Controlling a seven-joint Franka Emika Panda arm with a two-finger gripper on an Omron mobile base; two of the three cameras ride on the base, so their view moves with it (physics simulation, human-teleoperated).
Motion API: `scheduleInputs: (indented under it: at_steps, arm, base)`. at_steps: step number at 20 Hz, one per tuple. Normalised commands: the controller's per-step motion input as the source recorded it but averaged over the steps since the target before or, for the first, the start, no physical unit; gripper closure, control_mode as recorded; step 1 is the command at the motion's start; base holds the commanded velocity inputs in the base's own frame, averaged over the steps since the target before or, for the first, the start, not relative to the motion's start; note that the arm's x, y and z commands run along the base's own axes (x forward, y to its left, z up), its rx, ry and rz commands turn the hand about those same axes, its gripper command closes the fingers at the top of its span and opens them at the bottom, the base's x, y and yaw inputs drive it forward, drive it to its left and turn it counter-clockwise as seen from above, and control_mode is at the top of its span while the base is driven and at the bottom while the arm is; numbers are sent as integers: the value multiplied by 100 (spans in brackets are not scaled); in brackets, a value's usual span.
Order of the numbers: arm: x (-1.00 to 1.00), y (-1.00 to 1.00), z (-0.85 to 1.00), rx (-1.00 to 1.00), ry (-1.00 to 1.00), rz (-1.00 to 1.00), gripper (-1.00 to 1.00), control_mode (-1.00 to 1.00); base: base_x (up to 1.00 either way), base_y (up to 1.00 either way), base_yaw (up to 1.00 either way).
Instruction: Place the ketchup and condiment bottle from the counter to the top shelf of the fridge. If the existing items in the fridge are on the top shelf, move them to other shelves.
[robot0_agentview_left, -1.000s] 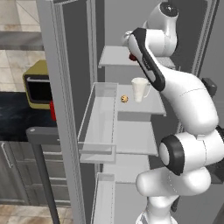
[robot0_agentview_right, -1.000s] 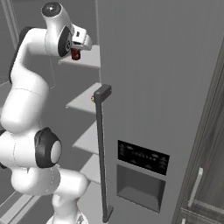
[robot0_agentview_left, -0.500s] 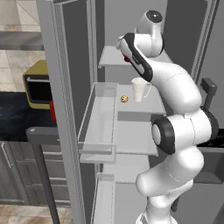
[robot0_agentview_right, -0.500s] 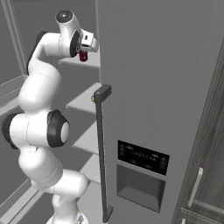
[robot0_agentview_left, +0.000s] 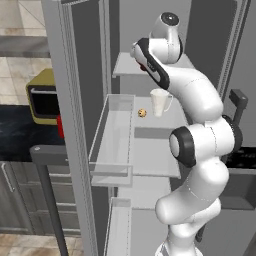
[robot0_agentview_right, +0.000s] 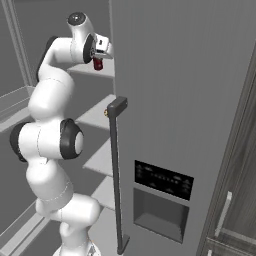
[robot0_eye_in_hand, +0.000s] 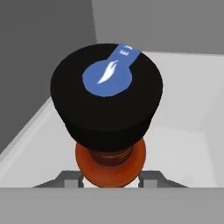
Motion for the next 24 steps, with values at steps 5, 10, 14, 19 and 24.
scheduleInputs:
  at_steps: [5, 10, 14, 19, 24]
  arm:
    - [44, 0, -5, 0, 0, 0, 100, -100]
    - [33, 0, -16, -2, 0, 0, 100, -100]
    - [19, 3, -14, -3, 2, 0, -100, -100]
    - [0, 3, -1, 0, 0, 0, -100, -100]
    - [-1, 0, 0, 0, 0, 0, -100, -100]
  base:
    - [0, 0, 0]
    - [0, 0, 0]
    - [0, 0, 0]
    - [0, 0, 0]
    - [0, 0, 0]
